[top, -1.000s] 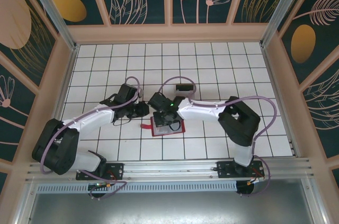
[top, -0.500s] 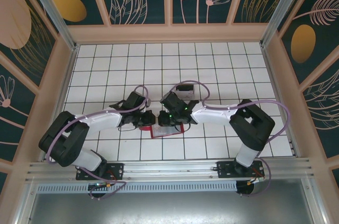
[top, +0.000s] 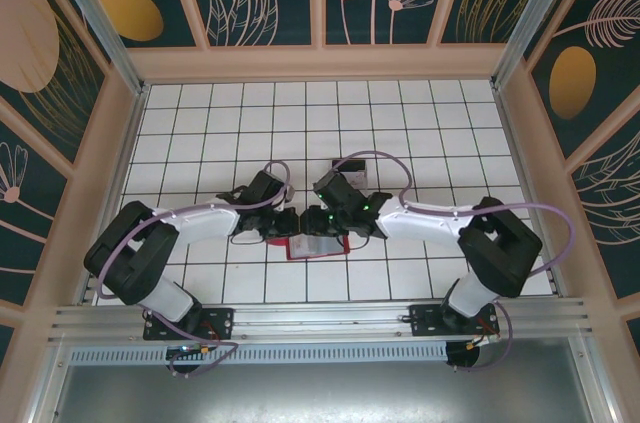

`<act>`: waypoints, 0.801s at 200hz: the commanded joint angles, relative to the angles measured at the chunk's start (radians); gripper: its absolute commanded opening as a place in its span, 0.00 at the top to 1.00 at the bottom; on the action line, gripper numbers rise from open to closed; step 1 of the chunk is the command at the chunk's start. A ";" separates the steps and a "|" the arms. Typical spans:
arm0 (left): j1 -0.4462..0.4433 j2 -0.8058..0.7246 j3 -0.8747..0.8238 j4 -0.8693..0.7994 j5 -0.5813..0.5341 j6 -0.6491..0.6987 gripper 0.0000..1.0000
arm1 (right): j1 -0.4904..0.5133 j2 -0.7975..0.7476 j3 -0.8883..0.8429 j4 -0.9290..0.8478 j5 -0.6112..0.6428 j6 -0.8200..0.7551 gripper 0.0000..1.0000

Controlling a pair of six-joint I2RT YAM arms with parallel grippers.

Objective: Take the credit cards out of the card holder

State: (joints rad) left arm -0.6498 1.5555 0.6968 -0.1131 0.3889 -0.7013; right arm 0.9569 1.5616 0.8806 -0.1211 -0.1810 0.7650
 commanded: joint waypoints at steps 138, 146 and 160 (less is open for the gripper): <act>-0.194 0.235 0.271 -0.085 -0.008 -0.041 0.86 | -0.174 -0.380 -0.175 -0.149 0.177 0.005 0.63; -0.198 0.250 0.285 -0.085 -0.008 -0.045 0.86 | -0.179 -0.386 -0.183 -0.145 0.171 0.002 0.63; -0.203 0.273 0.306 -0.084 -0.007 -0.047 0.86 | -0.186 -0.390 -0.188 -0.143 0.159 -0.001 0.63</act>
State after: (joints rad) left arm -0.8440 1.7908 0.9596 -0.1802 0.3786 -0.7292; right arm 0.7853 1.1957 0.7124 -0.2504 -0.0418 0.7650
